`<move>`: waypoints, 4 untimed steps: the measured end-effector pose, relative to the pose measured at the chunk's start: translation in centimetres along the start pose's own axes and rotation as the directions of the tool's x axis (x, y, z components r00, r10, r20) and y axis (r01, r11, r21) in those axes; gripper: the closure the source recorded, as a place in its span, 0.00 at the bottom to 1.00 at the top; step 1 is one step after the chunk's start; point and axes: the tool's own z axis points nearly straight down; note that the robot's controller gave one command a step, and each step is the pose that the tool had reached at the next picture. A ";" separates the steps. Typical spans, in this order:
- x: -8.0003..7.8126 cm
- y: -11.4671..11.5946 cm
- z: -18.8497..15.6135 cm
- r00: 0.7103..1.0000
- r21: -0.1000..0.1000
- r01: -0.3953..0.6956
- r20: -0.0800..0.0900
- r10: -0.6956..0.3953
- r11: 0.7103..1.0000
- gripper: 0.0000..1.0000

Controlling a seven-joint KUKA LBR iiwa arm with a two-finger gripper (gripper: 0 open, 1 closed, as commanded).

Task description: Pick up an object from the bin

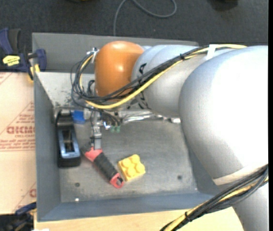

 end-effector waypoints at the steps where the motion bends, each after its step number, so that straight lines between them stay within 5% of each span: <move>1: -1.3 1.9 1.7 0.998 0.010 0.063 -0.012 -0.063 0.998 0.00; 2: -0.4 0.8 0.7 0.997 0.003 0.080 0.001 -0.080 0.997 0.00; 3: -1.8 1.8 1.7 0.972 0.002 -0.234 0.009 0.234 0.972 0.00; 4: -2.3 2.7 2.0 0.971 -0.011 -0.238 0.030 0.238 0.971 0.00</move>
Offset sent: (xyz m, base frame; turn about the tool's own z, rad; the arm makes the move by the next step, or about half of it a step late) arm 0.0076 0.0257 -0.0361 -0.1248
